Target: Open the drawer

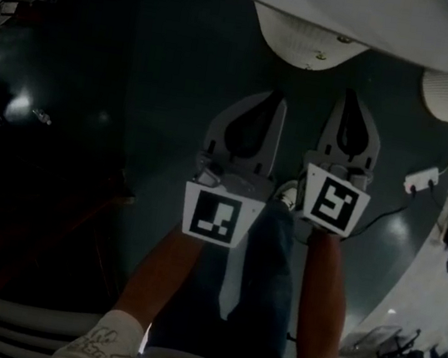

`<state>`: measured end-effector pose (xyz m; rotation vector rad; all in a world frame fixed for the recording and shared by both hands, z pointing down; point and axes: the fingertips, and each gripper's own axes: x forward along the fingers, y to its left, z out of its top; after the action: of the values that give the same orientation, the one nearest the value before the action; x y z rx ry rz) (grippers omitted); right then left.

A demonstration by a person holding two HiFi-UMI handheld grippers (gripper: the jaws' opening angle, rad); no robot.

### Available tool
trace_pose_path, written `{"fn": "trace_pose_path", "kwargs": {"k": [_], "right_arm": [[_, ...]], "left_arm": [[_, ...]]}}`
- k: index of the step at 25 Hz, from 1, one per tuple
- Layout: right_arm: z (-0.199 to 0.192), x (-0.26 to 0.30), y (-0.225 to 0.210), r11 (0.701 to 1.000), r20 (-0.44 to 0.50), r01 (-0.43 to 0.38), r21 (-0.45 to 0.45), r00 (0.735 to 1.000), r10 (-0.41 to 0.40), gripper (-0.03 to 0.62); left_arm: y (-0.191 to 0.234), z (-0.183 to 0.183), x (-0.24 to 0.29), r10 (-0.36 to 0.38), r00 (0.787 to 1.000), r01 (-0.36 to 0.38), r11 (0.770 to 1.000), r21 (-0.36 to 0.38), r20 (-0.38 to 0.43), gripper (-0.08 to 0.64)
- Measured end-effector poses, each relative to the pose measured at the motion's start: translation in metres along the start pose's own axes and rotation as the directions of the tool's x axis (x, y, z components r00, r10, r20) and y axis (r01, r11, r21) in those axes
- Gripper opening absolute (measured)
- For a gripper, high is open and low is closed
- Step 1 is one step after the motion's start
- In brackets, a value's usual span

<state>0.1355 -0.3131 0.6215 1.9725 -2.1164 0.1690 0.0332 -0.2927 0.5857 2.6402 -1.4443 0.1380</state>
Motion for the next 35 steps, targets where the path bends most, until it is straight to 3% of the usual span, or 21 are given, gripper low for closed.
{"fn": "trace_pose_path", "kwargs": {"k": [3, 10, 20, 35], "right_arm": [[-0.005, 0.015, -0.003, 1.0, -0.001, -0.002, 0.017, 1.0, 0.002, 0.017], [-0.01, 0.062, 0.004, 1.0, -0.033, -0.029, -0.005, 0.999, 0.029, 0.127], [-0.01, 0.1, -0.003, 1.0, -0.059, 0.0, -0.004, 0.998, 0.0, 0.135], [-0.011, 0.101, -0.008, 1.0, -0.076, 0.025, -0.003, 0.997, -0.025, 0.104]], "left_arm": [[-0.001, -0.007, 0.003, -0.007, 1.0, 0.007, 1.0, -0.004, -0.012, -0.005], [0.011, -0.009, -0.001, 0.003, 1.0, -0.003, 1.0, -0.012, -0.017, -0.005], [0.016, -0.015, -0.005, 0.003, 0.999, -0.003, 1.0, 0.003, -0.038, -0.005], [0.024, -0.009, -0.006, 0.031, 0.999, -0.031, 0.999, -0.019, -0.02, -0.005]]}}
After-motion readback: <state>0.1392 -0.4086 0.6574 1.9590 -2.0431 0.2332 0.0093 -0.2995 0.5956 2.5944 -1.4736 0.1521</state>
